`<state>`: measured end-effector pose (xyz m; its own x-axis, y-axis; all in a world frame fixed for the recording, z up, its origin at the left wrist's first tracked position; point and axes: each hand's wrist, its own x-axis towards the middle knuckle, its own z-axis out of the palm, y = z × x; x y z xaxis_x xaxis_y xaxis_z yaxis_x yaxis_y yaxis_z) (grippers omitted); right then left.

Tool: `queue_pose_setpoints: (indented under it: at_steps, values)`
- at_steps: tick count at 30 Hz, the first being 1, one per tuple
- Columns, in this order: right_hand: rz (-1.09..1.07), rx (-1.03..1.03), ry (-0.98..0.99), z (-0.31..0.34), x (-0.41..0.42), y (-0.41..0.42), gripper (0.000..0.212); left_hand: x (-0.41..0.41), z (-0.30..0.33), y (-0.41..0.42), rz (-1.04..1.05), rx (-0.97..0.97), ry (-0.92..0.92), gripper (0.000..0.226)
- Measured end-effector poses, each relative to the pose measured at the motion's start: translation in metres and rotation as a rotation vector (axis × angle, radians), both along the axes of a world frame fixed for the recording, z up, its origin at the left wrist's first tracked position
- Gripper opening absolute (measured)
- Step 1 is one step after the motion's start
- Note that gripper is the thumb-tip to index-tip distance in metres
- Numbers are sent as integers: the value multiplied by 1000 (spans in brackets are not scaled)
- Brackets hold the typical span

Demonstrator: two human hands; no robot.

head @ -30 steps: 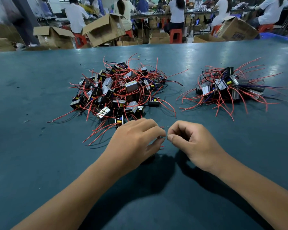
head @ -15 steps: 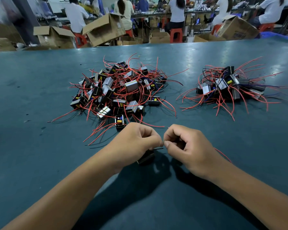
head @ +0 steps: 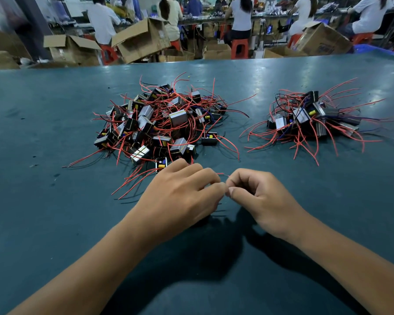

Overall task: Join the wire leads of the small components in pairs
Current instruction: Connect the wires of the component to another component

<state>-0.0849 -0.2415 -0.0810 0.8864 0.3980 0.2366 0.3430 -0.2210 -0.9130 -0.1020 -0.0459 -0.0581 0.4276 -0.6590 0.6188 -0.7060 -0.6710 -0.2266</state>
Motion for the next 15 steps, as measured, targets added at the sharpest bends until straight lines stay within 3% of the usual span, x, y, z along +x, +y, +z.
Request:
queue_pose_setpoints:
  at_steps: [15]
  values:
    - [34, 30, 59, 5, 0, -2, 20, -2, -1, -10, 73, -20, -46, 15]
